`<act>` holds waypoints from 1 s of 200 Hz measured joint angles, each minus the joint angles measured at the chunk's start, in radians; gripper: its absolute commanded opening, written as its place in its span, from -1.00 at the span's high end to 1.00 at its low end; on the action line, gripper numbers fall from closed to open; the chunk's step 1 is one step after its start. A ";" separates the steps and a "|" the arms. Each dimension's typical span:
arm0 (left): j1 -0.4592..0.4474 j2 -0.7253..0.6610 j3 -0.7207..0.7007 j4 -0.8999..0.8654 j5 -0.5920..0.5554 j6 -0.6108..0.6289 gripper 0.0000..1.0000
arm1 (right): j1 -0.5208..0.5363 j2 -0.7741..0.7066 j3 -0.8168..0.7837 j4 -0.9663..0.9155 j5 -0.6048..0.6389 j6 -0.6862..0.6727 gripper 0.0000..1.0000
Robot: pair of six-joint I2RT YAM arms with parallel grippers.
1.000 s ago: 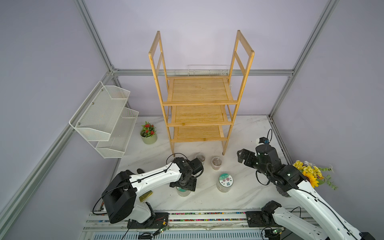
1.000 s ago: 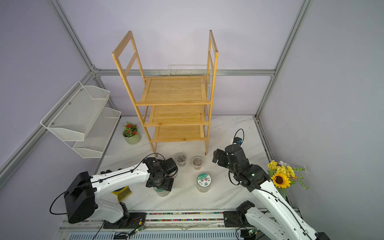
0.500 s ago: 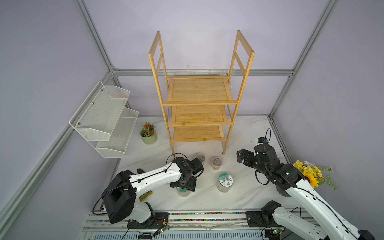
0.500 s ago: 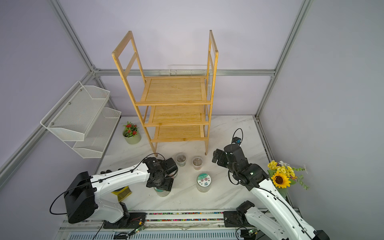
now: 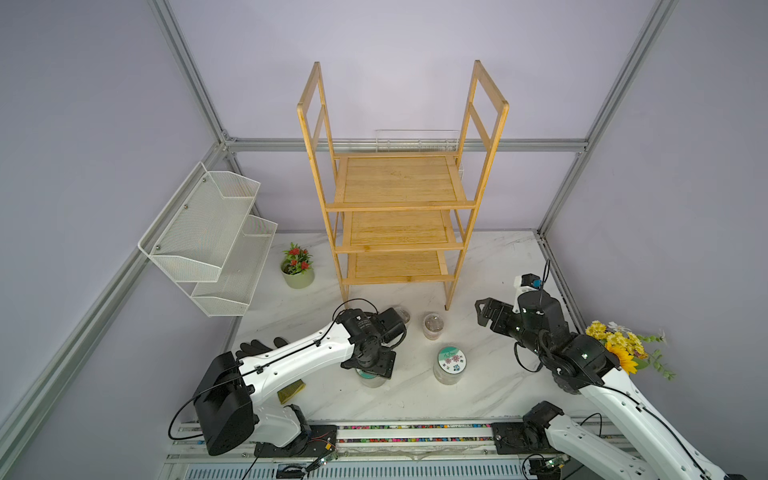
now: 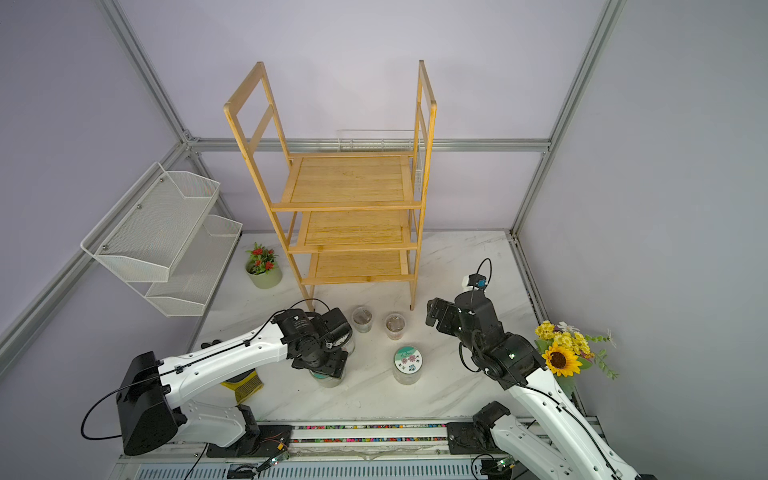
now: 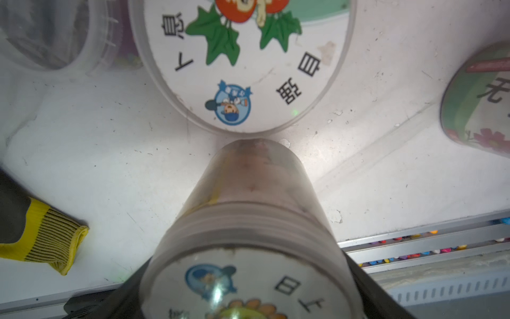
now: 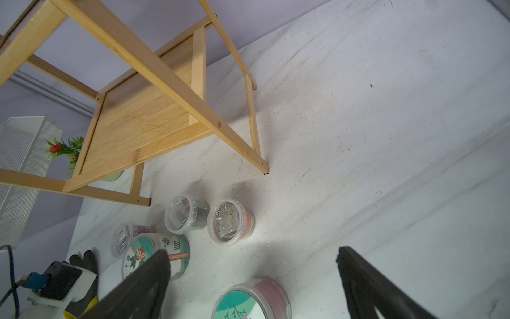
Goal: Place the seed container on the shelf
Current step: Pick up the seed jar at the center of the board.
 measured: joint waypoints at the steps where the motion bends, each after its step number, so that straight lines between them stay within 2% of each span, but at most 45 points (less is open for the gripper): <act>1: 0.000 0.000 0.001 -0.002 0.000 0.001 -0.43 | 0.000 -0.001 0.000 0.001 -0.001 -0.002 -0.95; 59: 0.004 -0.007 0.201 -0.166 0.041 0.115 -0.41 | 0.013 -0.065 -0.055 0.102 -0.084 -0.106 -0.95; 114: 0.026 -0.007 0.439 -0.308 0.062 0.227 -0.41 | 0.132 -0.171 -0.134 0.257 -0.134 -0.219 -0.95; 148: 0.050 -0.007 0.481 -0.357 0.062 0.270 -0.40 | 0.333 -0.123 -0.163 0.337 -0.099 -0.270 -0.95; 179: 0.072 -0.007 0.483 -0.378 0.061 0.289 -0.39 | 0.638 -0.013 -0.165 0.434 0.034 -0.359 -0.95; 200: 0.082 -0.008 0.484 -0.386 0.061 0.296 -0.39 | 0.799 0.079 -0.176 0.507 0.130 -0.427 -0.95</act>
